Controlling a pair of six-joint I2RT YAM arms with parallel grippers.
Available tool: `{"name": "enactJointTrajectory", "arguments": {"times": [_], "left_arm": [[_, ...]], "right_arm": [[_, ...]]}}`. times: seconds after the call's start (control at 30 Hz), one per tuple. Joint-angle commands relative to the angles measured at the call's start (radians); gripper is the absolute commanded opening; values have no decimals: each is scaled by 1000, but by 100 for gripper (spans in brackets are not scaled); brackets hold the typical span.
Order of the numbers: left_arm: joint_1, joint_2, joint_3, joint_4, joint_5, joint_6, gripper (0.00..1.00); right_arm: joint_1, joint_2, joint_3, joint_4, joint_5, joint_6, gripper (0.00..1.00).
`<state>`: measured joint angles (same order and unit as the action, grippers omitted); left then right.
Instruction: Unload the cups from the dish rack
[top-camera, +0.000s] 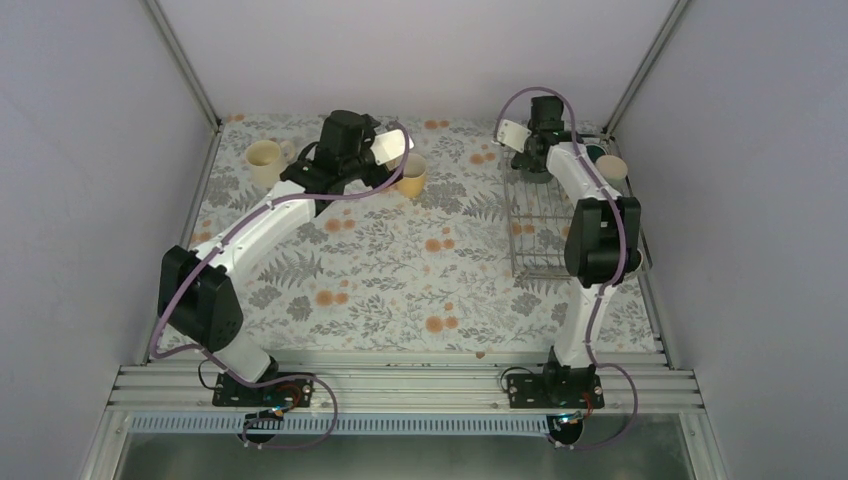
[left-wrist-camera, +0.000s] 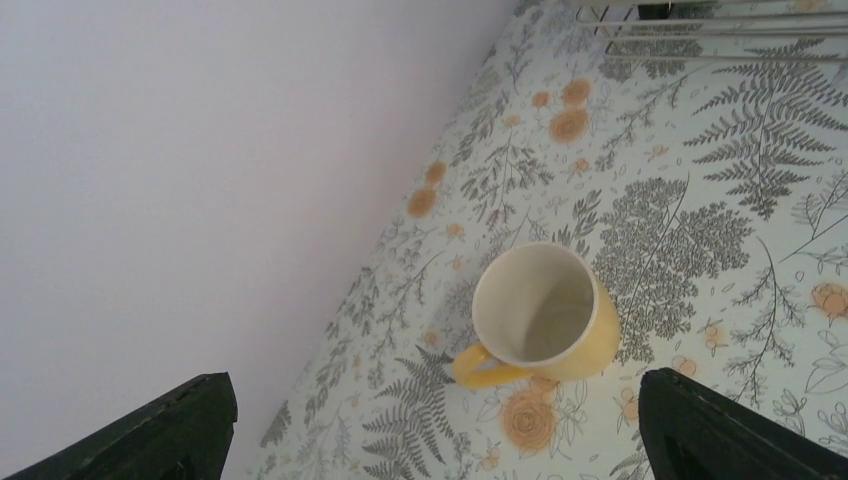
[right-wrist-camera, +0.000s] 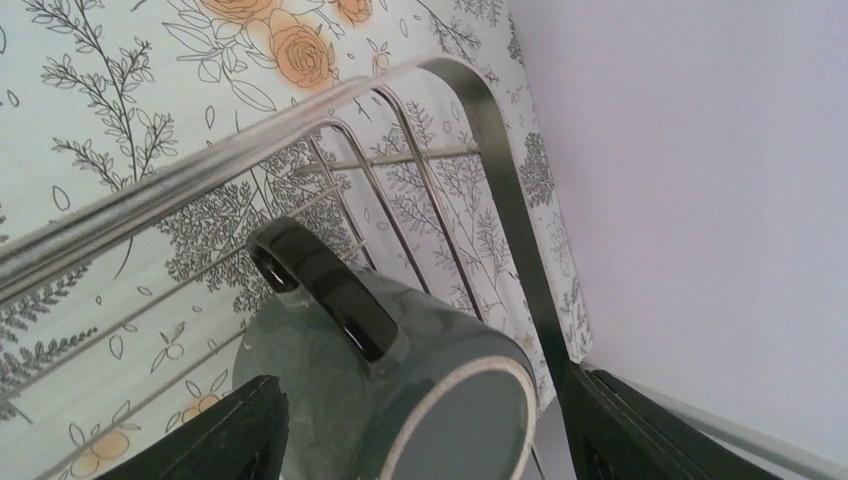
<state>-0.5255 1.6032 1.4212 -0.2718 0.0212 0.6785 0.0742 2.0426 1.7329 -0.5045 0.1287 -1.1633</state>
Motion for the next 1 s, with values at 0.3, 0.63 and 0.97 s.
{"name": "enactJointTrajectory", "arguments": {"times": [0.3, 0.63, 0.97], "left_arm": [[59, -31, -58, 47, 59, -17, 100], [65, -29, -73, 56, 76, -39, 100], [65, -22, -70, 49, 87, -55, 100]], "right_arm": [[31, 120, 72, 36, 80, -19, 70], [32, 183, 76, 167, 147, -75, 67], [33, 219, 110, 254, 140, -65, 44]]}}
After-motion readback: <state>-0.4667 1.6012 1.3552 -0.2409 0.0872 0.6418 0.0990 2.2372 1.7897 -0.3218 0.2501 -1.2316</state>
